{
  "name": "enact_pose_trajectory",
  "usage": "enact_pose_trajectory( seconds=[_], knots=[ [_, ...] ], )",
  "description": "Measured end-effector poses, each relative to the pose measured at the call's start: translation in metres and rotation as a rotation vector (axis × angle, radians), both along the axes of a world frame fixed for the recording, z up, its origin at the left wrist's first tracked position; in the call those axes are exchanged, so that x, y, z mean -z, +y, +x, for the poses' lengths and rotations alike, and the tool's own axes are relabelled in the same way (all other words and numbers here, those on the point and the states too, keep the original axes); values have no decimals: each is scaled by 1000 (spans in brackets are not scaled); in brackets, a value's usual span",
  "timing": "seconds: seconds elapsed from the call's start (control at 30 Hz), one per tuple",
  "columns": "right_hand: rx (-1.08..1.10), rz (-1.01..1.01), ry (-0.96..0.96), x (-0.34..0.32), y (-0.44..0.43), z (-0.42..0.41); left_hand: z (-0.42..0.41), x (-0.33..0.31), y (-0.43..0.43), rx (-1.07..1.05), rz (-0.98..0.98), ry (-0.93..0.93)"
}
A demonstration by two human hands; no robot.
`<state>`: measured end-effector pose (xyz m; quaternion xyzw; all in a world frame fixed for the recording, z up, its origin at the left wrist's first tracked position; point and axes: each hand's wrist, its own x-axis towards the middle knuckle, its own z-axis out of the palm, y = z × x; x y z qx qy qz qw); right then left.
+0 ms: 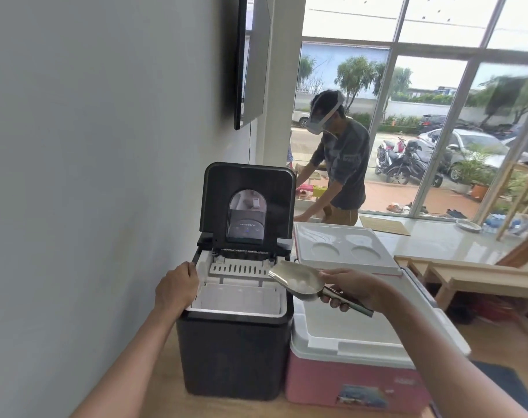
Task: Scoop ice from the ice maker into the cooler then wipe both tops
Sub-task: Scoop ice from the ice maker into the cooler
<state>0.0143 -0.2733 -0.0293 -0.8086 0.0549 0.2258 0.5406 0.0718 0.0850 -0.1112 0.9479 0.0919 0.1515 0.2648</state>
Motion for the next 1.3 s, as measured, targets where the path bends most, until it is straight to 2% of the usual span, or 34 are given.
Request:
enact_pose_trajectory(
  seconds=[0.23, 0.37, 0.53, 0.7, 0.77, 0.9, 1.03, 1.17, 1.3],
  knots=[
    [175, -114, 17, 7, -54, -37, -6, 0, -3, -37, 79, -36],
    [172, -389, -72, 20, -55, -46, -9, -2, -6, -11, 205, 15],
    [146, -763, -215, 20, -48, -46, -11, -5, -8, -8, 231, 30],
    [123, -954, -321, -3, -45, -38, -9, -4, -7, -7, 215, 27],
    [116, -948, -360, -18, -40, -35, -6, -2, -6, -1, 149, 55],
    [101, -745, -418, -42, -14, -21, 1, 0, -3, 35, -30, 124],
    [-22, -722, -547, -51, 36, -10, -2, 0, -2, 44, -81, 142],
    [-245, -853, -699, -40, 93, 0, -4, -1, -2, 44, -81, 136],
    [-402, -998, -699, -4, 135, 25, -5, -1, -3, 40, -89, 124]
  ],
)
